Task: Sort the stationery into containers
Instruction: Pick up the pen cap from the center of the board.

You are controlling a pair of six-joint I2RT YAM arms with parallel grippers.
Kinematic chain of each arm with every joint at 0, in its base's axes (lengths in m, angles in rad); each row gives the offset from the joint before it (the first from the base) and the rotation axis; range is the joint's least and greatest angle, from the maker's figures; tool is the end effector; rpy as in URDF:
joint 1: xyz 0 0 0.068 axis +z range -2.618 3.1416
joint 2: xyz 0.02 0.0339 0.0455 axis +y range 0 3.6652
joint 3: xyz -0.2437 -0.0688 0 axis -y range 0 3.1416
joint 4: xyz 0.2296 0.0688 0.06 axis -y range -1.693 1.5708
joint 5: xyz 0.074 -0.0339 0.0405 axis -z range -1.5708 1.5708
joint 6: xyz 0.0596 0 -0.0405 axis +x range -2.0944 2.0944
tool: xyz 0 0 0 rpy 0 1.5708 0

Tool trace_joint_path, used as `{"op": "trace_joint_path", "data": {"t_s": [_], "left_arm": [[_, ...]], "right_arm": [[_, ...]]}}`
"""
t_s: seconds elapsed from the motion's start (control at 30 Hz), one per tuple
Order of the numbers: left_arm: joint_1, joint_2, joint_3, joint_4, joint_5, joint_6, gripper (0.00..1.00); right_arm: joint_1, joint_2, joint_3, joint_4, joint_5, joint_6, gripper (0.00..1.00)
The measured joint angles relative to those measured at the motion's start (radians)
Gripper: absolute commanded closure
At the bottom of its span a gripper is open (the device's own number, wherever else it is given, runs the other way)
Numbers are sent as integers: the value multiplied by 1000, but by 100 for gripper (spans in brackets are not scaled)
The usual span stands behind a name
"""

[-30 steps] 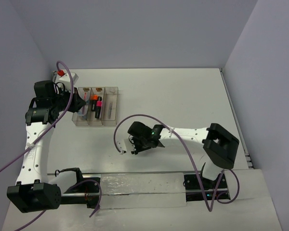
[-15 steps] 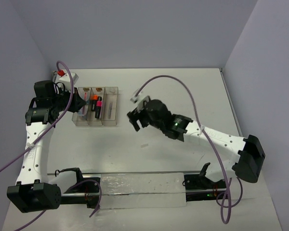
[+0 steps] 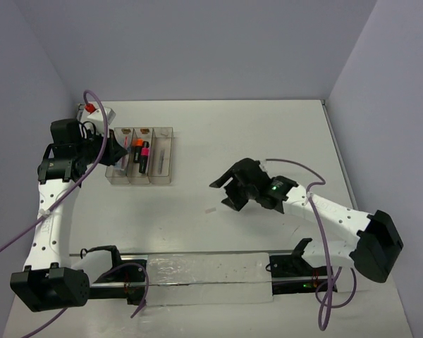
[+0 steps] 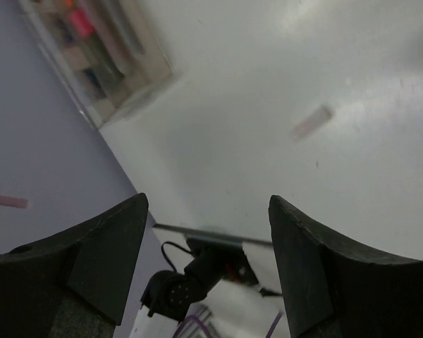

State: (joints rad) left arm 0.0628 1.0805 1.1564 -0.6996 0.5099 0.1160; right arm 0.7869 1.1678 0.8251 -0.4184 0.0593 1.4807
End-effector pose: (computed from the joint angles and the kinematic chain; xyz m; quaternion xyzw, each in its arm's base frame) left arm 0.2333 -0.0145 0.3321 0.1379 0.8578 -0.1841 0.4596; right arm 0.1843 0.1799 0.2250 0.3233 0.8601 0.3452 0.1913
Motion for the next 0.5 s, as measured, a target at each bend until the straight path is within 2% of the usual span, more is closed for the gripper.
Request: {"op": "trace_joint_path", "data": {"t_s": [0.1, 0.23, 0.4, 0.5], "left_arm": [[0, 0, 0, 0, 4, 0, 100], [0, -4, -1, 0, 12, 0, 100], [0, -17, -6, 0, 20, 0, 100], [0, -19, -8, 1, 22, 0, 100]], "right_arm": [[43, 67, -5, -41, -45, 156, 25], [48, 211, 11, -73, -115, 277, 27], [48, 434, 134, -172, -181, 311, 34], [43, 499, 191, -193, -199, 312, 35]]}}
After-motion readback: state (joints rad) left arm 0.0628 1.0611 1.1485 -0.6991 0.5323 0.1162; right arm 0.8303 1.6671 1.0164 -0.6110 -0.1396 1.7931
